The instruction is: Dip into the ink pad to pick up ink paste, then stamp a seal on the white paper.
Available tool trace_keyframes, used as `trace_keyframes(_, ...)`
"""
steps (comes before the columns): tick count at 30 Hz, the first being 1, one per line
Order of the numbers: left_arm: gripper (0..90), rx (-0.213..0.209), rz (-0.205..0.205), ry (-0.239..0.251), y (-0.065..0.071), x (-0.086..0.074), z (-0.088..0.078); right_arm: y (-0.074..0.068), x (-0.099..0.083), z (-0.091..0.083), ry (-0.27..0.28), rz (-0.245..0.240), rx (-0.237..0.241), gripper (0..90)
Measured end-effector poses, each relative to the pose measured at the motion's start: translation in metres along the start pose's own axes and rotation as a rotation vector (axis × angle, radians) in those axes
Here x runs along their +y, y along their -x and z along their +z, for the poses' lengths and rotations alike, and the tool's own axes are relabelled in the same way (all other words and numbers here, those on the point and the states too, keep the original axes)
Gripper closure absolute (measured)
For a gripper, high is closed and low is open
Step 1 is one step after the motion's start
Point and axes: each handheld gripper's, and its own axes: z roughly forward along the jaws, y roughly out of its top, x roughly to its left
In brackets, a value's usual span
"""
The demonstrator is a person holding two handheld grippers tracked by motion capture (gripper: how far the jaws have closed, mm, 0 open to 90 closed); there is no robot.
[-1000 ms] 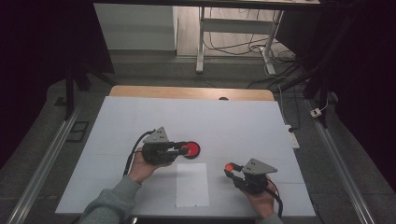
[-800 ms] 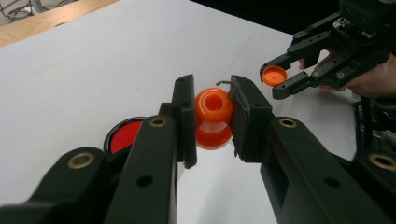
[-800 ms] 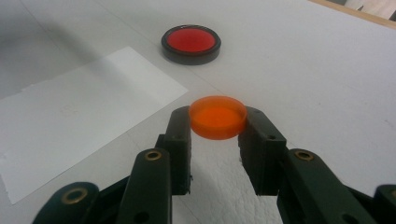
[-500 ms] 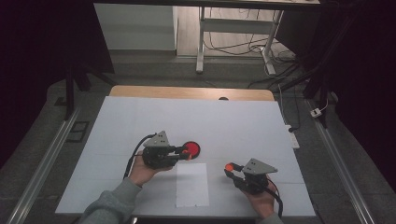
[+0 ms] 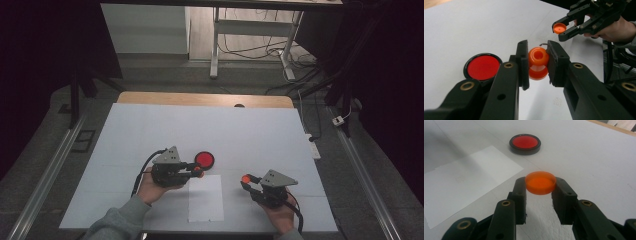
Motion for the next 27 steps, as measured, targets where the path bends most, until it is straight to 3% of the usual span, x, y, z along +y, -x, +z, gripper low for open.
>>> trace_keyframes(27,72.5,0.003,-0.007,-0.048,0.000,-0.012,0.018,-0.001,0.000,0.002,-0.013,-0.006,0.001,64.4)
